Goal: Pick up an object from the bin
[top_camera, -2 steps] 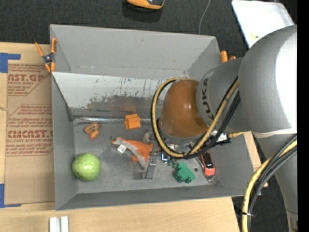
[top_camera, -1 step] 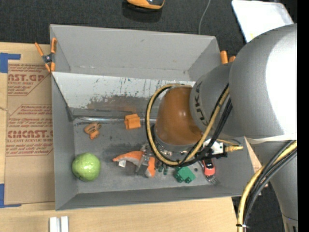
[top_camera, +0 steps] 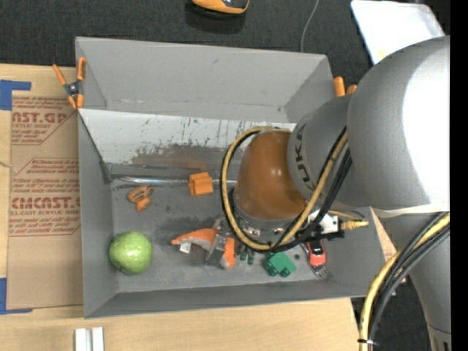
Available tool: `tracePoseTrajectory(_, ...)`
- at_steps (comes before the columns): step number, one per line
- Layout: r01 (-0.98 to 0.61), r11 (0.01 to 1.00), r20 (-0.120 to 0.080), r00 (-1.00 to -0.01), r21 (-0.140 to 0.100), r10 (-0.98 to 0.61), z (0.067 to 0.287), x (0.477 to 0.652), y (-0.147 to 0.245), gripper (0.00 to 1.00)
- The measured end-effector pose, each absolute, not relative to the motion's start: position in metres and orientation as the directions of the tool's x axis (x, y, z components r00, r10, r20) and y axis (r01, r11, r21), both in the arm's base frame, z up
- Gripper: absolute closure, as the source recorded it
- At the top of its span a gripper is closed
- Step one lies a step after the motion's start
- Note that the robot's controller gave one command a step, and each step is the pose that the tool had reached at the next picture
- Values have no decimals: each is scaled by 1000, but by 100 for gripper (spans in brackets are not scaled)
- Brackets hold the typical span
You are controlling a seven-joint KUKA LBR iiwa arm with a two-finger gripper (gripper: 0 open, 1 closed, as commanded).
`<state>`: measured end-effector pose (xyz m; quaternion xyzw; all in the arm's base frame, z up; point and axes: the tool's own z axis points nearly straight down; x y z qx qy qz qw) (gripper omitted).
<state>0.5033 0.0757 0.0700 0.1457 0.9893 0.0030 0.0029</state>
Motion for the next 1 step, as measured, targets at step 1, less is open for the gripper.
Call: tracePoseTrajectory(1,289,957,7,-957,2,288,95,500,75,100)
